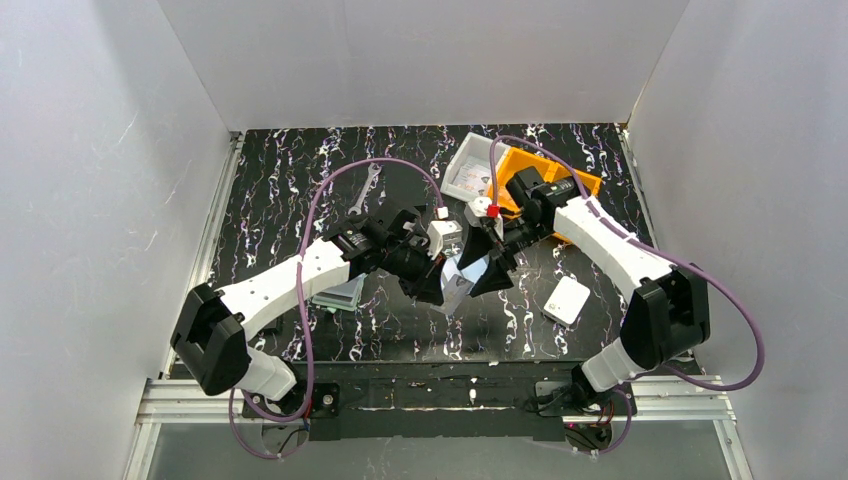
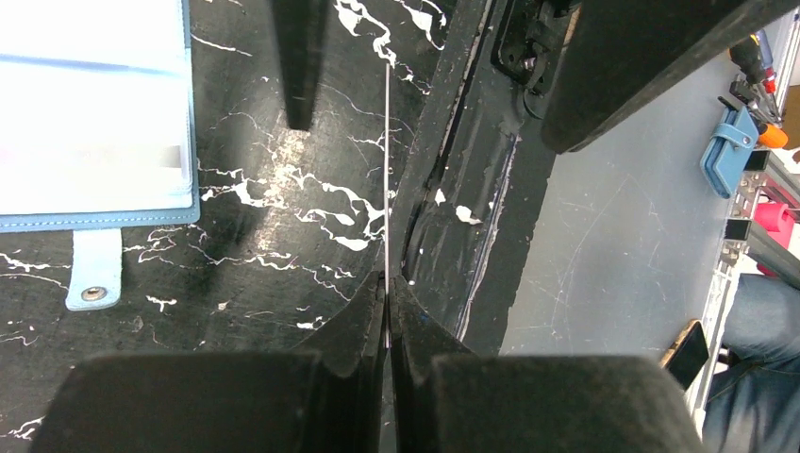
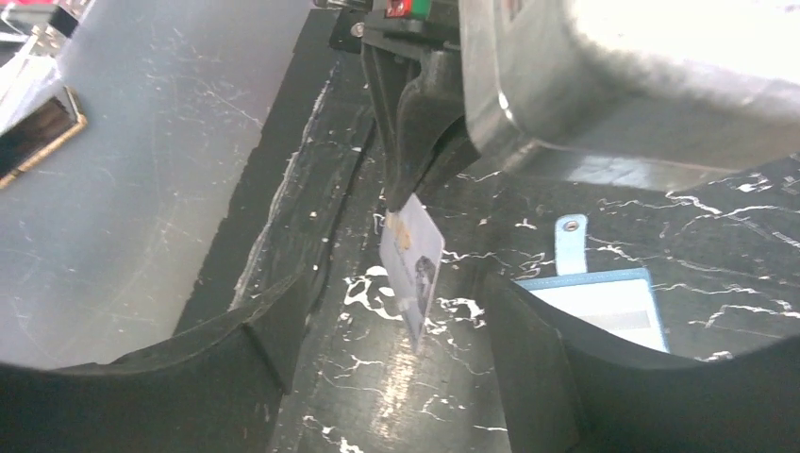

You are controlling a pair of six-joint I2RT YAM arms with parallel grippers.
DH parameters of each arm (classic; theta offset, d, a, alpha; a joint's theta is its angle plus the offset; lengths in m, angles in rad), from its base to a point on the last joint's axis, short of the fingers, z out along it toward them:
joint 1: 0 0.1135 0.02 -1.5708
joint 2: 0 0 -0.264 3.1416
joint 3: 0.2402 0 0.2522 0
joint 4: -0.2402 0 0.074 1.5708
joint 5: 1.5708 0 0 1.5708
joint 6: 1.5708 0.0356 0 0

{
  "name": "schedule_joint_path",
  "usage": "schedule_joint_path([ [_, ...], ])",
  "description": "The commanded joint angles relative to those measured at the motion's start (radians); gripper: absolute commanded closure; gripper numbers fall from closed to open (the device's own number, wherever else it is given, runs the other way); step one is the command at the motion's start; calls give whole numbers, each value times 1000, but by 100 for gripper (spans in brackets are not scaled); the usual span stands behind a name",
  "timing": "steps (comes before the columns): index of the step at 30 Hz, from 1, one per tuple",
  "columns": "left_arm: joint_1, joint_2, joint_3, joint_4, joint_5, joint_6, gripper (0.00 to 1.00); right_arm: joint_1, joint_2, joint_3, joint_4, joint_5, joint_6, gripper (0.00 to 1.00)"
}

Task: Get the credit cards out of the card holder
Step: Place the credit card in the storage box.

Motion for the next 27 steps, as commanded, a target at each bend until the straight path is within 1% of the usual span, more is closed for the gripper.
schedule_joint_path([
  [1,-5,-26,24,0,-13,13,100,14,-63,-73,183,-47,218,29],
  [2,-6,-32,14,16,-13,13,100,18,-77,-96,237,-45,275,36],
  [4,-6,-43,1,46,-10,-23,100,26,-121,-148,365,-38,402,46],
  [6,-6,-51,-13,73,-6,-41,100,31,-150,-195,470,-18,518,52],
  [7,-5,-54,-19,85,-6,-49,100,31,-158,-209,502,-13,547,56],
  [8,-6,-58,-25,96,-5,-57,100,31,-160,-216,513,-15,556,63],
  [10,-6,-64,-39,116,-4,-72,100,31,-155,-212,507,-26,564,84],
  [11,-6,-68,-48,127,-10,-83,100,31,-154,-207,500,-28,565,93],
  [12,-6,-77,-58,140,-22,-98,97,31,-155,-201,493,-26,566,99],
  [13,-5,-97,-73,163,-41,-120,91,29,-157,-196,489,-20,570,99],
  [14,-4,-122,-98,196,-71,-145,83,23,-162,-193,496,-18,586,99],
  [16,-1,-193,-184,300,-140,-226,64,-14,-175,-202,534,-36,638,99],
  [17,6,-255,-239,370,-175,-279,54,-30,-184,-216,576,-55,687,99],
  [18,12,-297,-298,464,-210,-329,42,-65,-196,-237,644,-81,750,99],
  [19,21,-349,-364,550,-250,-387,25,-95,-213,-267,730,-112,841,99],
  [20,27,-404,-427,640,-304,-438,12,-122,-232,-304,870,-146,963,99],
  [21,30,-457,-487,708,-358,-493,3,-147,-253,-358,1047,-168,1117,99],
  [22,36,-508,-549,782,-394,-545,2,-165,-278,-405,1222,-173,1289,99],
  [23,41,-548,-607,849,-430,-601,2,-180,-285,-442,1337,-165,1436,99],
  [25,50,-606,-708,979,-473,-712,2,-202,-280,-449,1358,-114,1495,99],
  [27,57,-610,-775,1114,-465,-795,2,-216,-264,-439,1368,-34,1593,99],
])
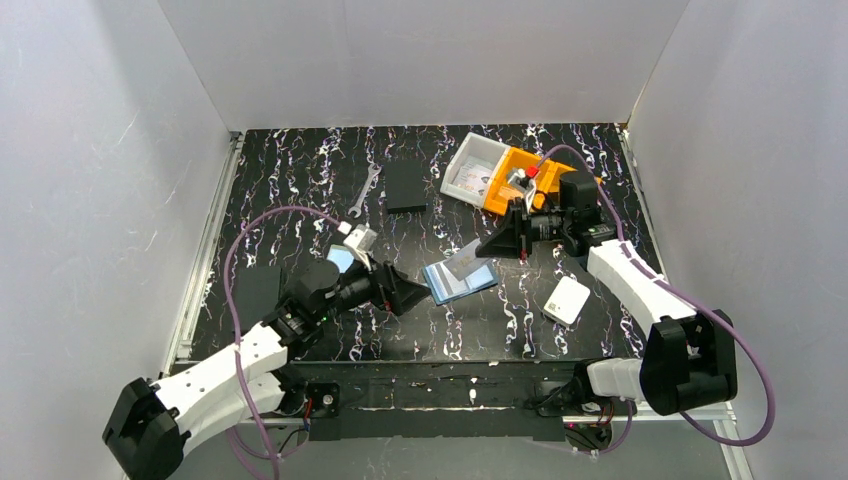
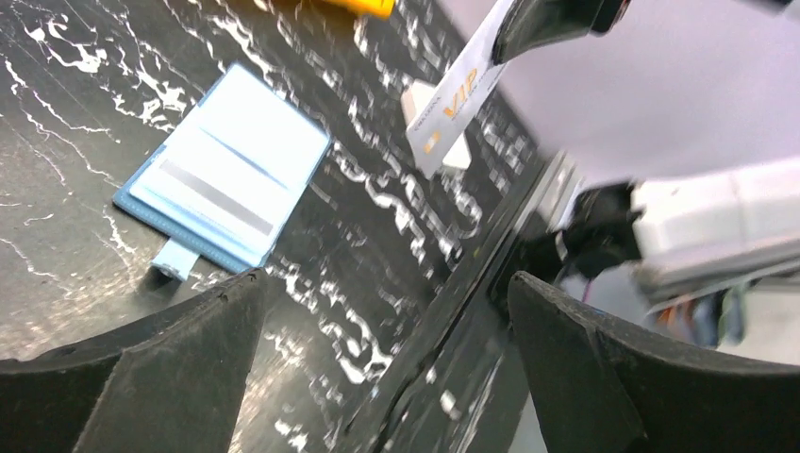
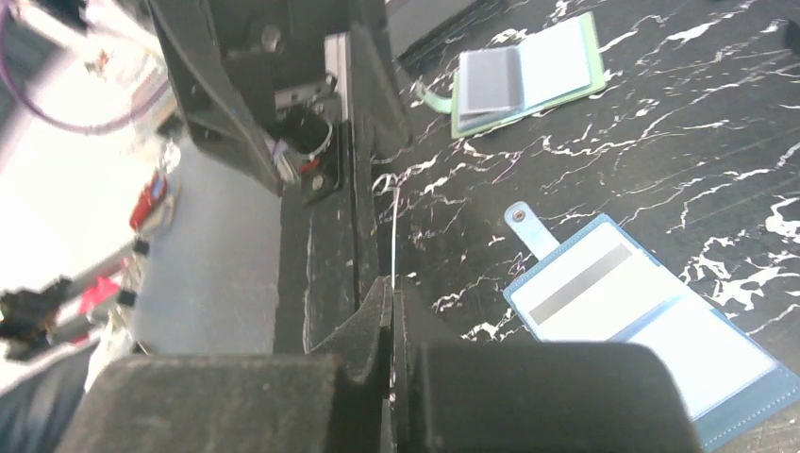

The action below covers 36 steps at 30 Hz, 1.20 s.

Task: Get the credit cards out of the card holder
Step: Place the credit card in the storage box.

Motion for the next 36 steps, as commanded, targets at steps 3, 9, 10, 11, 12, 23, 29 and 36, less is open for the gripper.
schedule_joint_path([
  [3,15,38,-139,464,-103,-353,2,-27,27,-2,386,141,571,99],
  [9,15,181,-117,613,-155,-496,2,-28,53,-75,545,270,922,99],
  [10,15,201,-110,634,-162,-507,2,-28,54,-86,562,280,965,99],
  [11,15,223,-101,653,-169,-517,2,-28,54,-96,581,287,999,99],
  [12,15,243,-90,666,-171,-529,2,-28,53,-106,604,290,1028,99],
  [23,15,479,-8,860,-159,-650,14,-28,50,-146,642,309,1073,99],
  [29,15,610,47,973,-104,-698,30,-28,52,-150,652,308,1081,99],
  [36,16,705,78,1078,-82,-742,49,-28,47,-159,652,313,1077,99],
])
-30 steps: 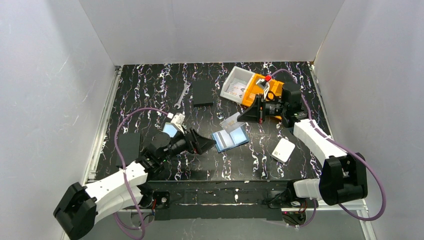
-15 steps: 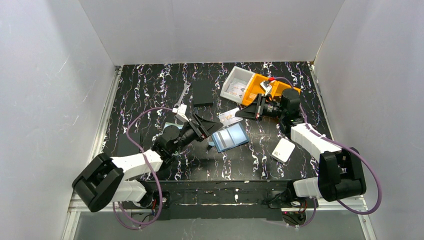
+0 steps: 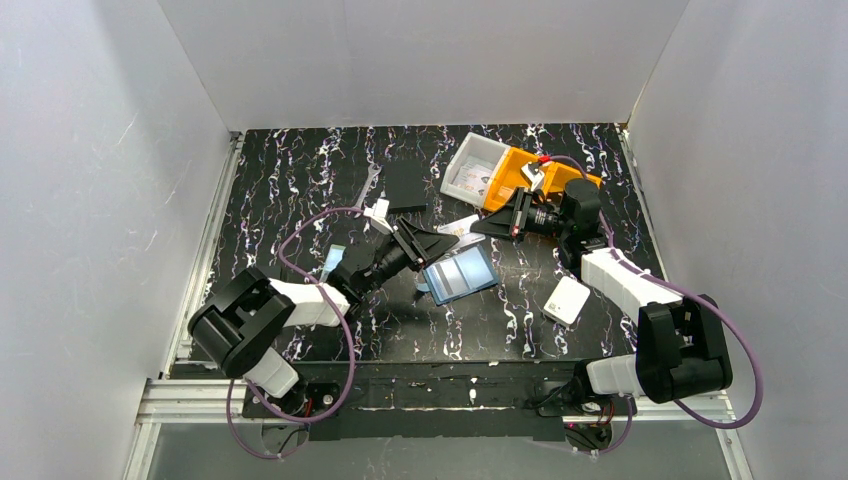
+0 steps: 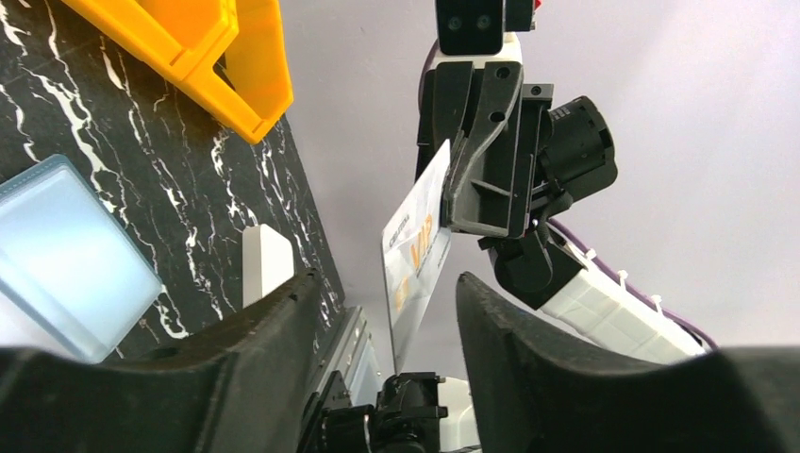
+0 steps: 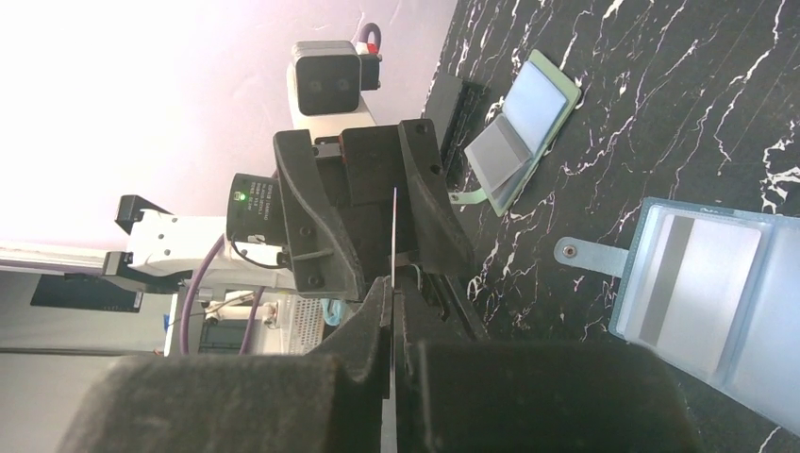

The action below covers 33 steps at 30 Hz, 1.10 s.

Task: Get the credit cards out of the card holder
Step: Place the credit card in the storage box.

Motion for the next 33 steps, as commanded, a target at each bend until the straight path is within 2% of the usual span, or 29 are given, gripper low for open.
schedule_joint_path([
  [1,2,21,40,111,27,-24,51,-3,-10,-15,49,6,-1,99],
  [5,3,23,40,115,32,-26,57,-3,-8,-16,48,9,-4,99],
  [8,3,22,33,117,33,-26,67,-3,-6,-15,47,10,-7,99],
  [10,3,22,30,122,38,-23,77,-3,-5,-16,41,12,-16,99],
  [13,3,21,24,132,46,-12,100,-3,-5,-15,23,12,-37,99],
  [16,7,11,15,137,65,20,100,-3,-10,-7,-35,11,-109,99],
  [17,12,3,13,132,81,46,100,-3,-14,-4,-57,9,-144,92],
  [20,13,-44,0,80,127,128,100,-3,-22,15,-146,-24,-325,55],
  [23,13,-135,-20,-70,160,245,100,-4,-33,71,-325,-56,-587,16],
  [24,14,-174,-25,-140,170,289,100,-4,-40,89,-394,-55,-663,7],
  [26,15,-255,-33,-289,191,392,100,-5,-58,117,-470,-65,-782,2],
  [31,13,-442,12,-694,276,650,100,-6,-103,191,-673,-89,-1070,1],
  [33,14,-489,31,-788,298,710,100,-6,-97,236,-782,-101,-1203,2],
])
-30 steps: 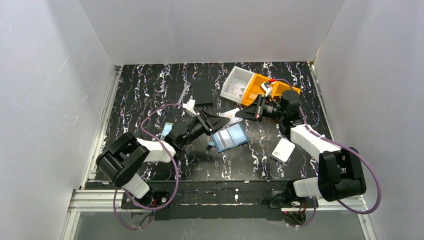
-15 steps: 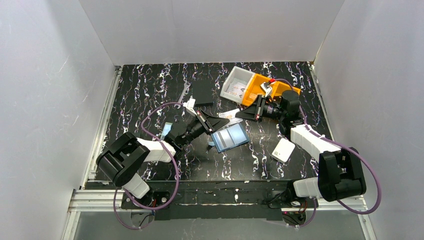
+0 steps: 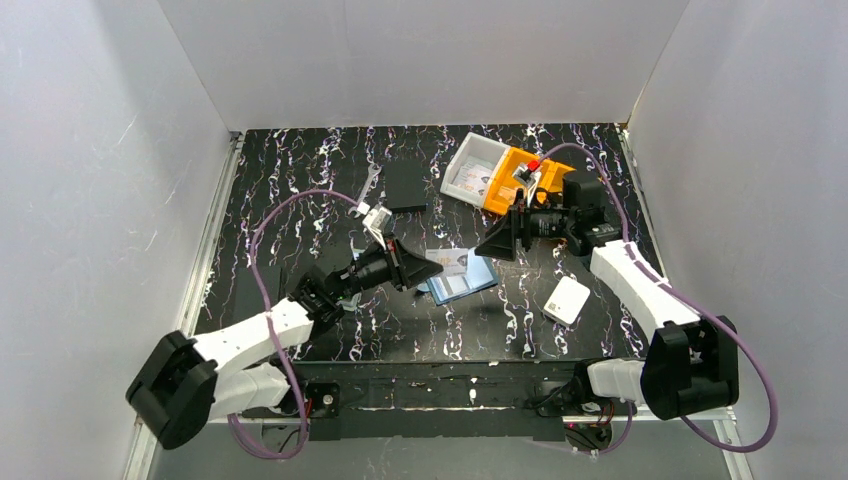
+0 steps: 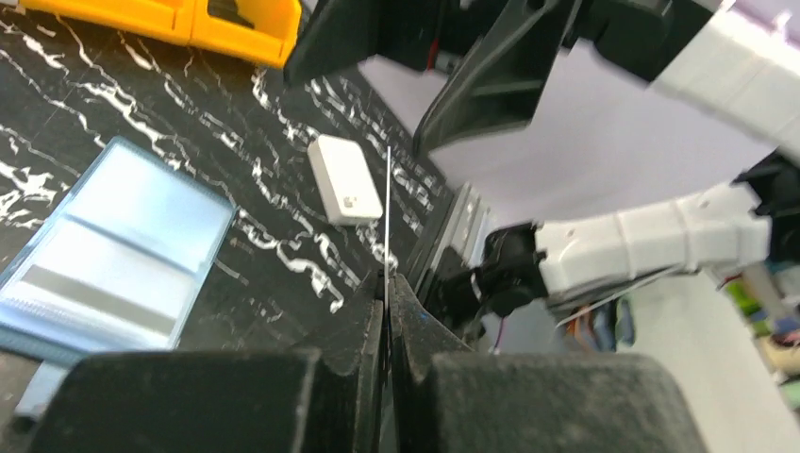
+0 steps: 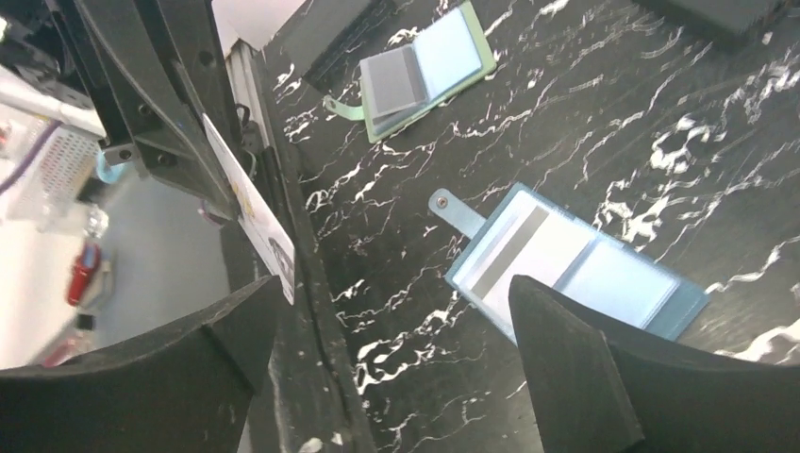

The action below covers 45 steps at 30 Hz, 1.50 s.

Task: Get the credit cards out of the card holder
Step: Place the credit card in the storage box.

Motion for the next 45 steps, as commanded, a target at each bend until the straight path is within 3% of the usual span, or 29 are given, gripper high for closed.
schedule_joint_path([
  [1,1,-114,58,-395,90,273,100,-4,-21,126,-290,-49,-408,2],
  [8,-6,-150,160,-666,87,462,100,1,45,312,-738,-109,-888,2],
  [11,-18,-132,208,-747,65,514,100,14,60,354,-854,-108,-1041,2],
  [18,-56,-82,279,-783,35,556,100,115,45,354,-802,-7,-1135,2],
  [25,-96,-43,323,-775,19,563,100,206,57,383,-901,6,-1193,0],
  [32,-128,2,363,-761,15,563,100,248,90,356,-787,-47,-1022,20],
  [43,-137,20,379,-734,17,560,100,288,125,315,-750,-77,-963,47],
  [45,-137,21,379,-728,16,560,100,291,127,315,-757,-83,-968,59],
])
